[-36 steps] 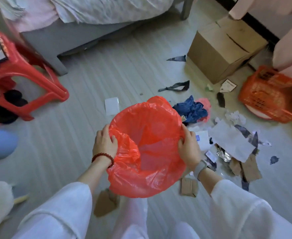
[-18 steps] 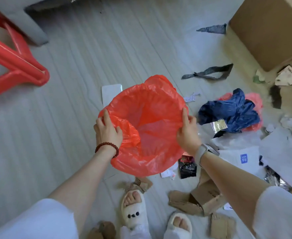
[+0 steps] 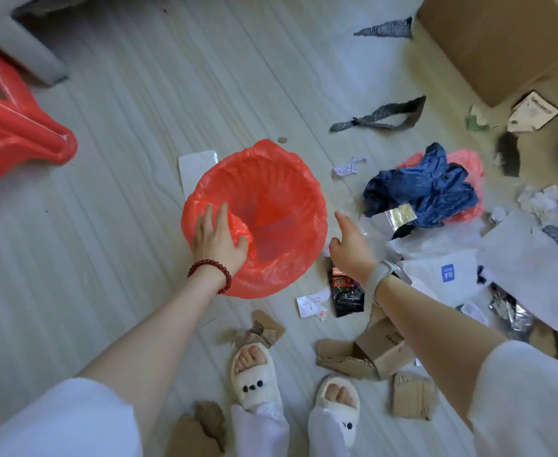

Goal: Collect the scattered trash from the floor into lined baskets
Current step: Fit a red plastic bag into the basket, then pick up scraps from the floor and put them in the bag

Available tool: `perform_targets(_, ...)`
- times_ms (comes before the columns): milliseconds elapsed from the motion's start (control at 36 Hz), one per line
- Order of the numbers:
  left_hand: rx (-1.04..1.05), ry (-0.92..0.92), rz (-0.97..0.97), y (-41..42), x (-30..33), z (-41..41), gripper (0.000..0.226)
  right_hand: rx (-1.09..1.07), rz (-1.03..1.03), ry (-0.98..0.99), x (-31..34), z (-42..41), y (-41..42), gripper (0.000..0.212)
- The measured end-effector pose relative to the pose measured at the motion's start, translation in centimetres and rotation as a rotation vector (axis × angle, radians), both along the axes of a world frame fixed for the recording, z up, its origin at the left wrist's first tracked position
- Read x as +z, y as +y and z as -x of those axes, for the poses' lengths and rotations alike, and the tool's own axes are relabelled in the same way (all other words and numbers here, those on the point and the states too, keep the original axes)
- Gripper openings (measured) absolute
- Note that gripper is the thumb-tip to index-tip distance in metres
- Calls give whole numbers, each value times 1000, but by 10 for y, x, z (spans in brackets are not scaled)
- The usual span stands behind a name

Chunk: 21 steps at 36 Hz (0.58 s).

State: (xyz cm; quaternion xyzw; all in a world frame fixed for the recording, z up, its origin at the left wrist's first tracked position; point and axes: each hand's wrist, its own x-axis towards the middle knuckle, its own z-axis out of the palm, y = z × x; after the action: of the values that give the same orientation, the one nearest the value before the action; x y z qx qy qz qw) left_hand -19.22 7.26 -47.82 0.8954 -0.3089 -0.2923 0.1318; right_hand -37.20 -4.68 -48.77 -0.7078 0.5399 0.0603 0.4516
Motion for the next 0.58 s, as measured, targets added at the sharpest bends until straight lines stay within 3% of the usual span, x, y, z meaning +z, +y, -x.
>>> perform_targets(167, -139, 113, 183, 13, 51, 92, 56, -120, -67, 69, 45, 79, 40, 38)
perform_targets(278, -175, 211, 81, 42, 52, 155, 55, -169, -160, 156, 54, 139, 78, 38)
perform_targets(444, -258, 204, -109, 70, -10, 216, 50, -204, -177, 159, 14, 210, 116, 31)
perform_targets(583, -325, 197, -119, 65, -95, 228, 48, -127, -120, 109, -56, 230, 120, 29)
